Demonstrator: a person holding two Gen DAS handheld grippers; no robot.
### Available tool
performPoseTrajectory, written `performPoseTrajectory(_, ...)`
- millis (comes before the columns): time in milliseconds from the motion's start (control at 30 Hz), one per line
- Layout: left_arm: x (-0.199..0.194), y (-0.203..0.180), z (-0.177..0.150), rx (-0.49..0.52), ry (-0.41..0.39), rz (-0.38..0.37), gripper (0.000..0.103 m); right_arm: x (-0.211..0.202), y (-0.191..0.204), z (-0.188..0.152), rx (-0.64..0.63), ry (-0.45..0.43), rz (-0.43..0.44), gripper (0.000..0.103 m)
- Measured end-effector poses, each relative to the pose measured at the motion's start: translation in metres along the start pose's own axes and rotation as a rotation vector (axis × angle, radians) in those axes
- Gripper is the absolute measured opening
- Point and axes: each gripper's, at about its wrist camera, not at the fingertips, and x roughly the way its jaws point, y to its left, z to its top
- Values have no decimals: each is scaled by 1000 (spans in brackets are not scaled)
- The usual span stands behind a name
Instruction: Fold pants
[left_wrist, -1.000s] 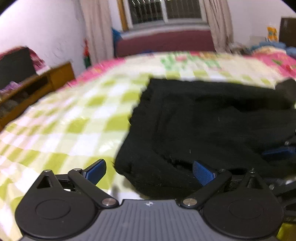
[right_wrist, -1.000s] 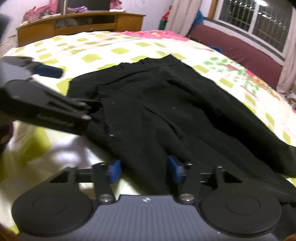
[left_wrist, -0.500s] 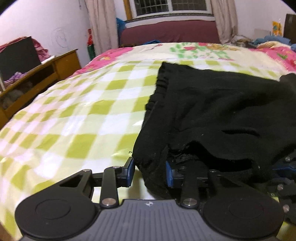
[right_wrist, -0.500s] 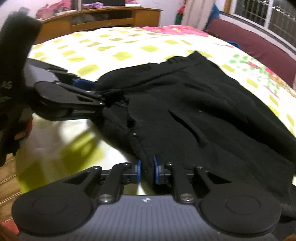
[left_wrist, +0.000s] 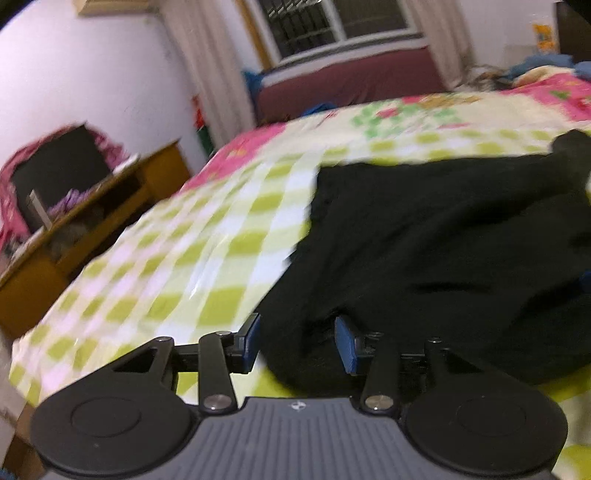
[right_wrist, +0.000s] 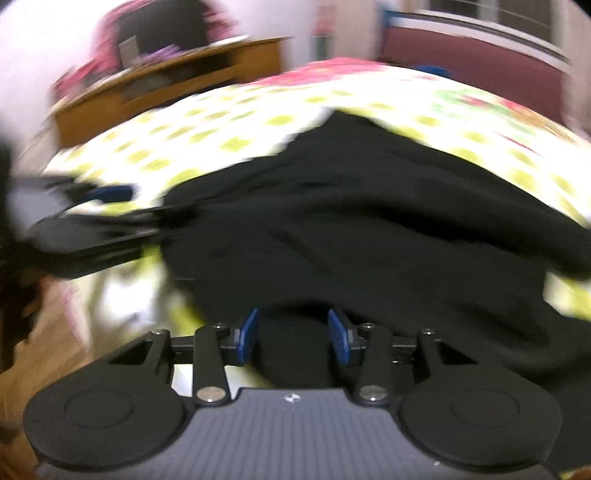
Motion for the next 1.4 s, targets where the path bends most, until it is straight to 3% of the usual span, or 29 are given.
performPoseTrajectory(167,-25,-76,28,59,-79,-194,59,-55,-115,-41,242,-10,-289,43)
performPoseTrajectory(300,-33,-167,48,177,-106,-409,60,-102,-191,-79,371,-22,-496,43)
performPoseTrajectory(433,-44,-249,63,292,-118,-569,61,-135,-249,-110,471,-11,-600,43)
performPoseTrajectory(533,-44,-295,75,370,-115,-643,62,-138,-289,-119,540,0,-550,43)
performPoseTrajectory(633,-39,-328,86,423,-103,-679,62,-133,-329,-107,597,-16,-496,42)
performPoseTrajectory(733,-30,-358,103,439,-97,-680,62,-130,-374,-79,636,-89,-542,42)
performPoseTrajectory(833,-26,-372,108,417,-86,-672,62,-133,-411,-54,694,-170,-644,44)
performPoseTrajectory(933,-26,-370,105,399,-83,-675,67,-145,-408,-60,706,-214,-595,47)
performPoseTrajectory(1100,-29,-371,89,432,-88,-684,70,-149,-386,-123,791,-121,-536,52)
performPoseTrajectory(1167,-31,-376,83,452,-82,-686,71,-142,-394,-137,846,-121,-511,52)
performPoseTrajectory(1300,-37,-381,77,485,-106,-664,71,-139,-403,-134,926,-224,-448,59)
performPoseTrajectory(1400,-37,-382,77,482,-105,-660,72,-131,-416,-126,967,-229,-433,58)
